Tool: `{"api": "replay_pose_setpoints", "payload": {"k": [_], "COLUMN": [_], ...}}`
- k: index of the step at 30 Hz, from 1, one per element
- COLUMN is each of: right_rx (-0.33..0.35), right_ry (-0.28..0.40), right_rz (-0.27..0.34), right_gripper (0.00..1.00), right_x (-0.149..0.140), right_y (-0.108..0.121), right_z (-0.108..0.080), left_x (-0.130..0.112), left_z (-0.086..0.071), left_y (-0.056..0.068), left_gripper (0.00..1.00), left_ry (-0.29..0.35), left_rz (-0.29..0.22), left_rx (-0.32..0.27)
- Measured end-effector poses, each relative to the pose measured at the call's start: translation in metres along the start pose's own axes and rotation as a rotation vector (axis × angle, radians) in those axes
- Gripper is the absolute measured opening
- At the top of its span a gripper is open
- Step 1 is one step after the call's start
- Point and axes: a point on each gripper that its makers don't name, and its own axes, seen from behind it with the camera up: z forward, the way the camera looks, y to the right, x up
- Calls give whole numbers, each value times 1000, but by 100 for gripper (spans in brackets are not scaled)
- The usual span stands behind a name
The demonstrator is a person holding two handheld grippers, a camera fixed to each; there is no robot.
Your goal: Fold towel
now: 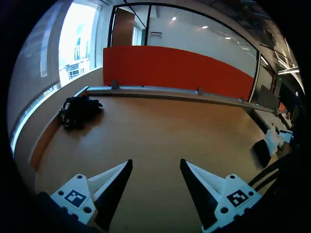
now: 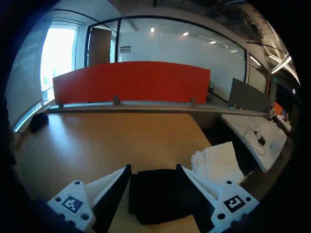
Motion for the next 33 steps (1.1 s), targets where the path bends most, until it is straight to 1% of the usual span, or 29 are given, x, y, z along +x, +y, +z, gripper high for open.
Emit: {"api": "replay_pose_setpoints", "payload": {"k": [5,8,13,14,17,24,29,33], "right_rx": [-2,3,-4,-5,1,1,-10,-18], "right_ry": [79,118,154,161,188,219,252,301], "right_rz": [52,76,101,104,108,101,71,34], "right_gripper": [89,90,90,91,99,100,100,100], "right_x": [30,43,54,57,66,82,95,114], "right_y": [-6,-8,-8,-8,-12,-18,-25,-41], "right_z": [-3,-5,-5,-6,-8,-7,-7,-9], "left_x": [22,34,53,56,65,79,85,90], "left_z": [2,3,4,4,5,7,8,8], "left_y": [-8,-9,-12,-12,-12,-14,-19,-25], "left_gripper": [90,90,90,90,90,90,90,90], "left_ry": [64,102,160,171,196,236,255,271], "left_rz": [10,13,22,25,33,39,39,30], "left_rx": [17,17,21,22,23,22,24,31]}}
